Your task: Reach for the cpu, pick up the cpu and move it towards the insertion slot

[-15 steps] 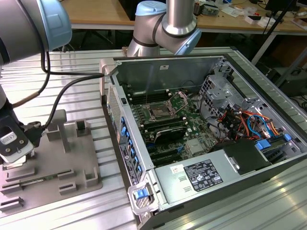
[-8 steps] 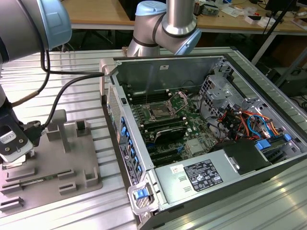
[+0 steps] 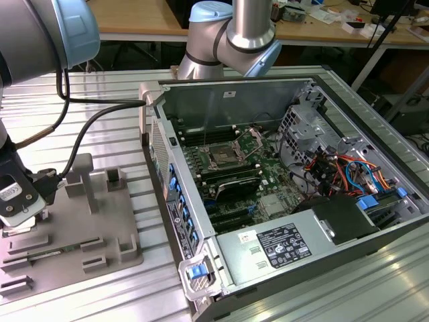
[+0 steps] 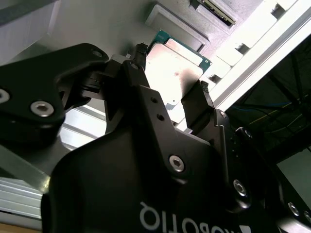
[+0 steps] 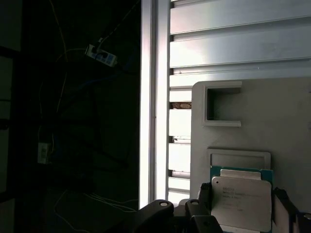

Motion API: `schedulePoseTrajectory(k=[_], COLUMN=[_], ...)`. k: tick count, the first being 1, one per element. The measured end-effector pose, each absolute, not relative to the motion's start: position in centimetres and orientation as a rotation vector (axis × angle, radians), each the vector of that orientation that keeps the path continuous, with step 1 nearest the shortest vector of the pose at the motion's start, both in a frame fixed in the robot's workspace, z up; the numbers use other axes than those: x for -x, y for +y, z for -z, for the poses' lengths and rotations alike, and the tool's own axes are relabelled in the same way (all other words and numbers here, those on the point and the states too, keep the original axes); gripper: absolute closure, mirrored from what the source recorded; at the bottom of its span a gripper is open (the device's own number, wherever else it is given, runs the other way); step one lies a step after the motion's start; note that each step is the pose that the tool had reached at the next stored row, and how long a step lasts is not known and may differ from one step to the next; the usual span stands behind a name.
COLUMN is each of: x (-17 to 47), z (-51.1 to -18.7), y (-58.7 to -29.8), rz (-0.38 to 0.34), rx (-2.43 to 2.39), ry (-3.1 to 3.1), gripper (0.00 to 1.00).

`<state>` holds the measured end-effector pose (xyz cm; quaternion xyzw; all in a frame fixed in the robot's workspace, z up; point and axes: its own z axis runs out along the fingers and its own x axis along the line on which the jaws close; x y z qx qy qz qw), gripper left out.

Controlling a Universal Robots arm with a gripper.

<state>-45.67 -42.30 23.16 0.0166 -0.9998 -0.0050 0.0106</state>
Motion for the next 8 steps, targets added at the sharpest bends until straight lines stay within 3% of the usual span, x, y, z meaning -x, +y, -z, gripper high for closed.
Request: schedulePoseTrajectory(k=[8], x=[45.67], z=[-23.31], y=[-42.35], rz=[0.015], rx=[-0.052], ry=[-3.12], gripper=[0.45])
